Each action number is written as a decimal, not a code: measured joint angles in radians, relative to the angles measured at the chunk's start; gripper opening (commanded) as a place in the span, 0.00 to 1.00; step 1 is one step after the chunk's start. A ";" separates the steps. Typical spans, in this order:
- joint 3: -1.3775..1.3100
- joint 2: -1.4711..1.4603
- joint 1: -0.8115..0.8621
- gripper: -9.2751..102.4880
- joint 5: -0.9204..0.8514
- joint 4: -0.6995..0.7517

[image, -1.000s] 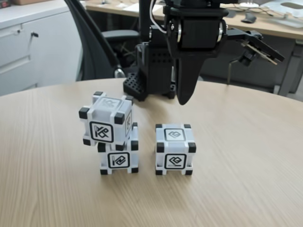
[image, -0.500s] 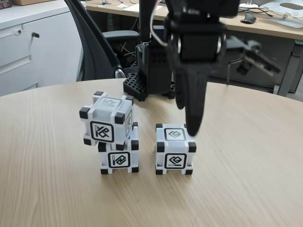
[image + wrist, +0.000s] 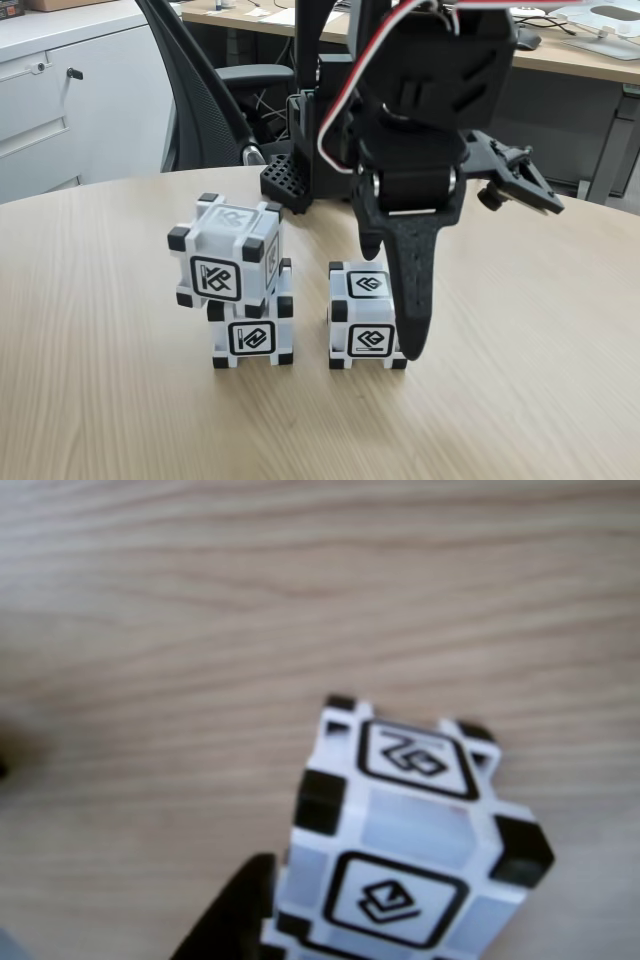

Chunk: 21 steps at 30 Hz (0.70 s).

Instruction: Stack cubes from left to right.

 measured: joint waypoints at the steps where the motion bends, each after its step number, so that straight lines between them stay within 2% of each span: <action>1: 0.000 -0.002 0.000 0.44 0.005 0.018; 5: 0.000 -0.003 0.000 0.43 -0.008 0.066; 15: -0.002 -0.092 -0.002 0.44 -0.006 0.074; 21: -0.002 -0.097 -0.002 0.40 0.003 0.074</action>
